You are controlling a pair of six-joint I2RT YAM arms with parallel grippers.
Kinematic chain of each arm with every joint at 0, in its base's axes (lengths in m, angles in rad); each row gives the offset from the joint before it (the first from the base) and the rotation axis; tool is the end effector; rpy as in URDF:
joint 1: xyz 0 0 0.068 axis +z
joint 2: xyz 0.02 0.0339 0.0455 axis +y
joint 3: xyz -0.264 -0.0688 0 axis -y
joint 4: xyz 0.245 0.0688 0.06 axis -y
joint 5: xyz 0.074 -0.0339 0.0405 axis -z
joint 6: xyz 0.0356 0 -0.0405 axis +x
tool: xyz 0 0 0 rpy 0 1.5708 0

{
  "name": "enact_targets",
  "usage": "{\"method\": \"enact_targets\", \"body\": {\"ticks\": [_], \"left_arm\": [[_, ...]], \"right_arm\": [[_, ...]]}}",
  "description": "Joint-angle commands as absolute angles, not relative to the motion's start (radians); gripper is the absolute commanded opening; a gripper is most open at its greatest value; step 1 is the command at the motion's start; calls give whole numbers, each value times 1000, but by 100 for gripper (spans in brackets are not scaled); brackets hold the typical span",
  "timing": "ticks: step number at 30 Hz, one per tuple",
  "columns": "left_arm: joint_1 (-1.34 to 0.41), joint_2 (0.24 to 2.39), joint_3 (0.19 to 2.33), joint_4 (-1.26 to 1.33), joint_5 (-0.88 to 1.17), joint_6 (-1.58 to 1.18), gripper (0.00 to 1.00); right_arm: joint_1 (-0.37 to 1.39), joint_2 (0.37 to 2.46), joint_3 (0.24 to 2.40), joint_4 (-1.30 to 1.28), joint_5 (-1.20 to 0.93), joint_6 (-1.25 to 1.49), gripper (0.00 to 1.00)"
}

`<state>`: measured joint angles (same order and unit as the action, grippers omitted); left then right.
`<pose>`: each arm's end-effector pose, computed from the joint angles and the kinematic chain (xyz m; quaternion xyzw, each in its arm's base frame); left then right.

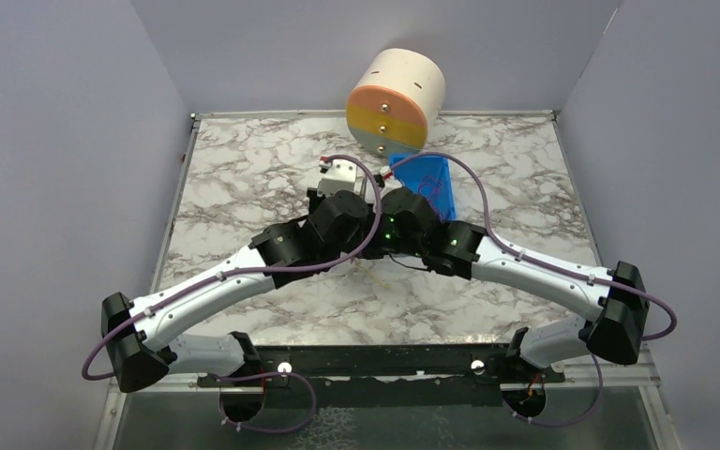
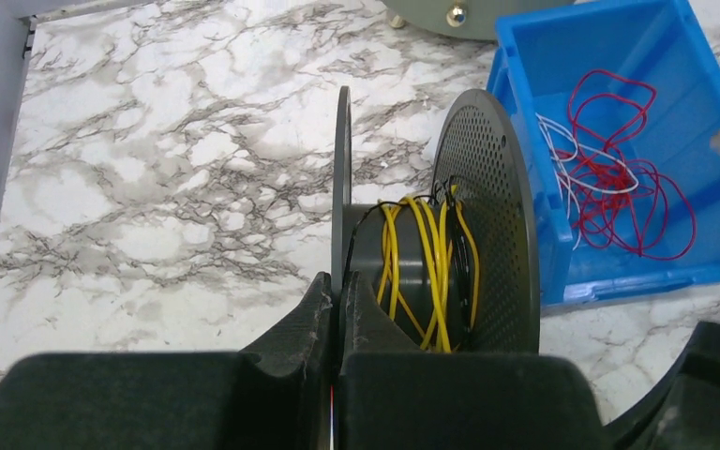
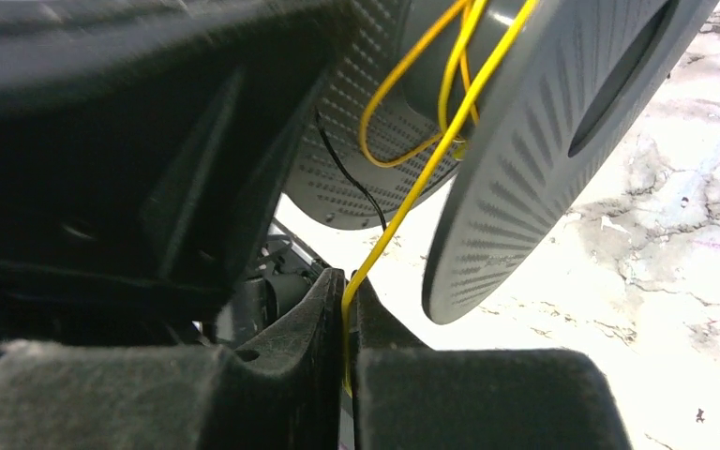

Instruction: Wrap the cables

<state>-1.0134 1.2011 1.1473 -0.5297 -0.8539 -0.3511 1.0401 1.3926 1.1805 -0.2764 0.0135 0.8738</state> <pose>0.1570 -0.2012 0.3527 0.0751 0.8218 0.0111 0.5647 0.1635 0.2776 0.3290 -0.0677 0.8544 0.4177 0.3014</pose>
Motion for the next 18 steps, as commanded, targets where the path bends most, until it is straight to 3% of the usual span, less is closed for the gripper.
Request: {"method": "enact_targets", "body": {"ticks": [1, 10, 18], "left_arm": [[-968, 1213, 1209, -441, -889, -383, 0], [-822, 1225, 1208, -405, -666, -430, 0], [-775, 1218, 1209, -392, -571, -452, 0]], "right_arm": [[1077, 1381, 1132, -183, 15, 872, 12], [1084, 1381, 987, -80, 71, 918, 15], [1084, 1396, 912, -11, 95, 934, 9]]}}
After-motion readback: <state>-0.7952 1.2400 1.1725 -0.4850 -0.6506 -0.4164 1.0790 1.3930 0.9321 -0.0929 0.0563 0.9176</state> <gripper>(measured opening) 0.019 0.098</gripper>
